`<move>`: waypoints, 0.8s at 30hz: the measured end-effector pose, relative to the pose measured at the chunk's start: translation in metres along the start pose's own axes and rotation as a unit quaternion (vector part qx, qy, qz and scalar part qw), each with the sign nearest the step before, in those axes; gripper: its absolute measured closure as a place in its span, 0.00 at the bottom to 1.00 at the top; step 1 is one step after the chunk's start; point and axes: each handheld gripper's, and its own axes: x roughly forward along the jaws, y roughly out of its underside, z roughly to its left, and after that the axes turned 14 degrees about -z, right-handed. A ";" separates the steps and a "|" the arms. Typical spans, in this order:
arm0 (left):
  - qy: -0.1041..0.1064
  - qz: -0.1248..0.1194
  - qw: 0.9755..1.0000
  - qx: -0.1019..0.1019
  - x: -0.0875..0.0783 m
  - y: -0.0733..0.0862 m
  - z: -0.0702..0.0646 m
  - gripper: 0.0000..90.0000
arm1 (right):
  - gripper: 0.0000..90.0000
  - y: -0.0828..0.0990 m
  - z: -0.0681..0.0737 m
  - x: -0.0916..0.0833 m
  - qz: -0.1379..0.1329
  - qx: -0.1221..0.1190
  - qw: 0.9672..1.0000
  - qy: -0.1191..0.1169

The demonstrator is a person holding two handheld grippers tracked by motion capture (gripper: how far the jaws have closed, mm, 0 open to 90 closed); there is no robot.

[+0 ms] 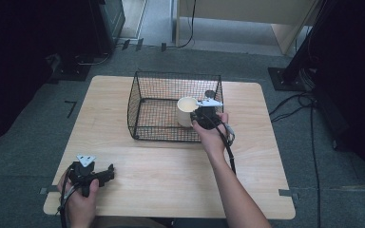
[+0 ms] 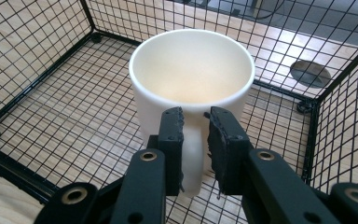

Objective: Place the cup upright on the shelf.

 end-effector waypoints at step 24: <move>0.001 -0.001 1.000 0.000 0.000 0.000 0.000 0.00 | 0.70 0.000 -0.006 -0.033 -0.028 0.018 0.998 -0.045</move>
